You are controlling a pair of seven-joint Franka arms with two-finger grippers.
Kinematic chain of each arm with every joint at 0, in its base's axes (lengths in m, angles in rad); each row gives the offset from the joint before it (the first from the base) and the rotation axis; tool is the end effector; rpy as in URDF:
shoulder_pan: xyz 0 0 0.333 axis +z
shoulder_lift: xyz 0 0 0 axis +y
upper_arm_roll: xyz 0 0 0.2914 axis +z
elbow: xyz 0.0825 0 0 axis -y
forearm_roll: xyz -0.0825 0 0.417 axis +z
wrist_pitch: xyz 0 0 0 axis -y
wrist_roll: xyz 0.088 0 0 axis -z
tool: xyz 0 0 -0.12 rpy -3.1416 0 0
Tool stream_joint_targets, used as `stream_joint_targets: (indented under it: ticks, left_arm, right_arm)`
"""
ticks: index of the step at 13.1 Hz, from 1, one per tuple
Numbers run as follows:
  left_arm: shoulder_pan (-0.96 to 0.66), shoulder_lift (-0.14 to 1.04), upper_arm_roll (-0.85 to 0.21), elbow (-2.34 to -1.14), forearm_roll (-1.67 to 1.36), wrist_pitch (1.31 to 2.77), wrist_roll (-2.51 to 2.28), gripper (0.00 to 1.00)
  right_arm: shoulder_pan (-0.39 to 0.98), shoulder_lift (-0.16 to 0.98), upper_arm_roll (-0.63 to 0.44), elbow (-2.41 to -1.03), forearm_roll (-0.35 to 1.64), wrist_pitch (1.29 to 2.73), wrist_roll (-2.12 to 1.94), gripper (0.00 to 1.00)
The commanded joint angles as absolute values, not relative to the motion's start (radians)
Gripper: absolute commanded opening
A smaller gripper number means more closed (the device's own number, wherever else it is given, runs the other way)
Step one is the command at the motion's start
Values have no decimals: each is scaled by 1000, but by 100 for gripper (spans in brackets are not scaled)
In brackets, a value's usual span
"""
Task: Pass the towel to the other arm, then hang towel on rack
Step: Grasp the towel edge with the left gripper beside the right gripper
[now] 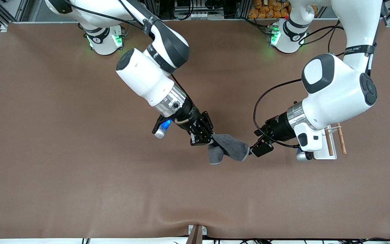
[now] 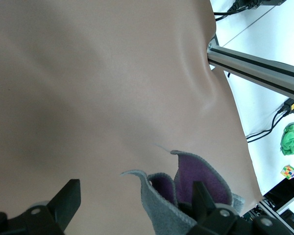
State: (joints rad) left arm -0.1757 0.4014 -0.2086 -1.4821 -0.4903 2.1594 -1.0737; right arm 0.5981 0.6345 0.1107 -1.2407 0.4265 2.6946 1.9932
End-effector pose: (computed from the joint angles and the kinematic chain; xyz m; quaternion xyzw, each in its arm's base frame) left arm 0.6759 -0.2771 0.4408 0.8540 0.4320 -0.0703 0.2812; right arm 0.6371 0.4980 0.4539 -0.6153 0.6608 0.0962 0.4189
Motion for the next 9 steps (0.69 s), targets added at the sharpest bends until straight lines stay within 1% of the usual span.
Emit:
stream_joint_targets:
  ticks: [1,4,6,9]
  left_arm:
    - [-179,403,-212,-1463,-509,2161,-1097,100]
    - [-178,405,-212,-1463,-615,2161,-1112,100]
    - [-178,410,-210,-1465,-653,2158,-1112,98]
    - [-178,410,-212,-1465,-657,2148,-1112,87]
  right_arm:
    - [603,634,104,-1229,436,2694,2006,0]
    - [601,632,104,-1229,434,2688,2005,0]
    - [601,630,104,-1229,433,2686,2005,0]
    - [600,629,104,-1229,431,2684,2005,0]
